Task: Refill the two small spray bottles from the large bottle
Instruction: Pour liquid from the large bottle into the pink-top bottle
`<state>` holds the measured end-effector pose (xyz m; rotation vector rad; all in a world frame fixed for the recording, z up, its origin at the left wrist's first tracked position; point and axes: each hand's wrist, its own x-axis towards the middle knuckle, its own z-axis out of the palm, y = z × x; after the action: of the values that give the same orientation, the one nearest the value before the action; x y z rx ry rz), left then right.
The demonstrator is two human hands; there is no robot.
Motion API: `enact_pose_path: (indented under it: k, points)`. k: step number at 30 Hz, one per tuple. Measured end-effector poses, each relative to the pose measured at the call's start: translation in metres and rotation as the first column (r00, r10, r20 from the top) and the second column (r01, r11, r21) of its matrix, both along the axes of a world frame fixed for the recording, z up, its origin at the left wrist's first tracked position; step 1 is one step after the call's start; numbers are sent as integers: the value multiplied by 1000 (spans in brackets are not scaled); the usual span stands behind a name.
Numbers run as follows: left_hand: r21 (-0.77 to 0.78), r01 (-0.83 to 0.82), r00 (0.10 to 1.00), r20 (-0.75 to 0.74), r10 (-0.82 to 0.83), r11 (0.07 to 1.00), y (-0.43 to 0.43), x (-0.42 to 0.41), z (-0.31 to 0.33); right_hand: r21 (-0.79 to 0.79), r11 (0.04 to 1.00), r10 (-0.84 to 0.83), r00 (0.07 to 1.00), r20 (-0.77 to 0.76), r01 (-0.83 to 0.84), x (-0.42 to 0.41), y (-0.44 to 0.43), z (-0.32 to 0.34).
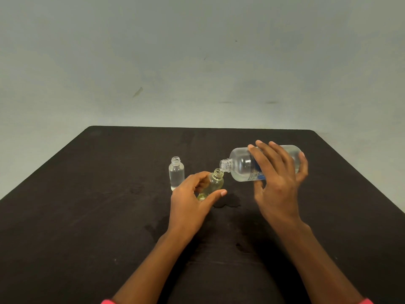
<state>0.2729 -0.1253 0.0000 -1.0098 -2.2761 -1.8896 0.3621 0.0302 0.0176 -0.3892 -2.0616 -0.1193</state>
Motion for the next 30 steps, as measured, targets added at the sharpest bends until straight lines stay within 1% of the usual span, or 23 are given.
enact_pose_path:
  k: [30]
  points:
    - [0, 4, 1000, -8, -4, 1000, 1, 1, 0, -3, 1000, -5, 1000, -2, 5, 1, -1, 1]
